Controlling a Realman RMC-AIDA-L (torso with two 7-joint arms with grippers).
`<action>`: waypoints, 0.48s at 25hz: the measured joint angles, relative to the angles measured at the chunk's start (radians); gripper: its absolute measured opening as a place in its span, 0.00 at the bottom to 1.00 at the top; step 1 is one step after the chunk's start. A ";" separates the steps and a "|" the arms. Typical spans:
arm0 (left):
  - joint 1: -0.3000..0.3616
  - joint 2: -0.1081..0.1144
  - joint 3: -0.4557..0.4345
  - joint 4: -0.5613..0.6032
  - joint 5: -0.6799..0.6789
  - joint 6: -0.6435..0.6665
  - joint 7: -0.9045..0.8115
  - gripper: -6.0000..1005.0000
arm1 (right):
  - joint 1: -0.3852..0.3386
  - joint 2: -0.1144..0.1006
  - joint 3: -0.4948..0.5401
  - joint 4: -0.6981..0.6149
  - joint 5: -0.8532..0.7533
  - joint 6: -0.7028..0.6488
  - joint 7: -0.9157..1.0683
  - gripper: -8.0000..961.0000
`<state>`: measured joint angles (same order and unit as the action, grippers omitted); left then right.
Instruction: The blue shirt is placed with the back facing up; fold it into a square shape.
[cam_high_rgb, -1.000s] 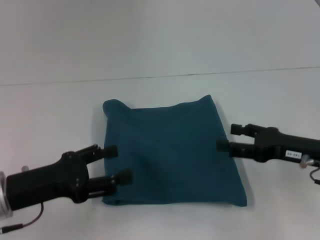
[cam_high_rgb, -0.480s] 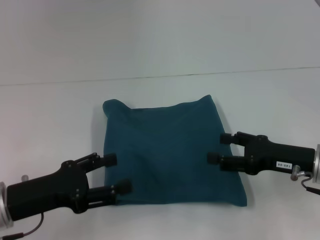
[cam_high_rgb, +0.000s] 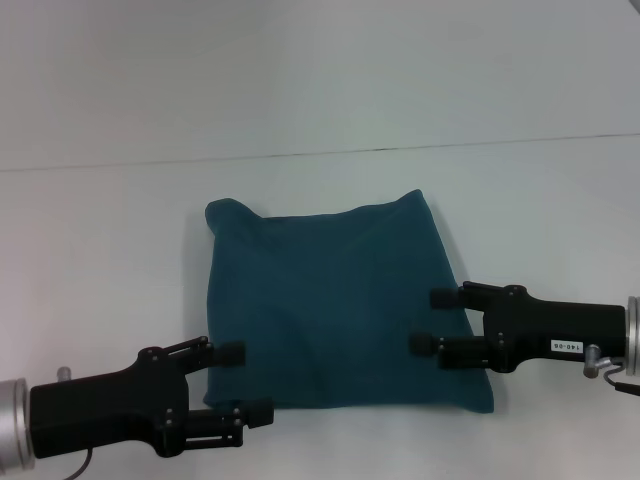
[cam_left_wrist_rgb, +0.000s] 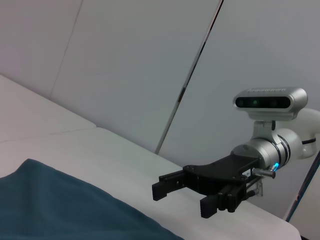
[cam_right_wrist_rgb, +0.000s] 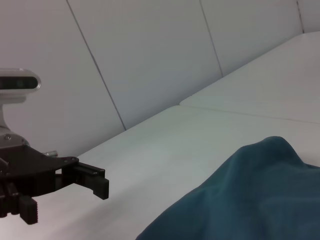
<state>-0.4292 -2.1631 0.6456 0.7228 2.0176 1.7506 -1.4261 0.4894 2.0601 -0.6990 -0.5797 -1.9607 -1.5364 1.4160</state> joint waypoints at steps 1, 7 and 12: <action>0.000 0.000 0.001 0.000 0.001 -0.001 0.000 0.90 | 0.003 -0.001 -0.003 0.000 0.000 0.000 0.000 0.96; -0.004 0.000 0.008 0.000 0.002 -0.001 0.001 0.90 | 0.018 -0.015 -0.027 -0.002 -0.003 -0.003 0.015 0.96; -0.007 0.000 0.009 0.000 0.002 -0.003 0.001 0.90 | 0.022 -0.024 -0.035 -0.003 -0.008 -0.005 0.042 0.96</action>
<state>-0.4365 -2.1628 0.6546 0.7224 2.0198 1.7479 -1.4251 0.5118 2.0362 -0.7345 -0.5829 -1.9692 -1.5415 1.4585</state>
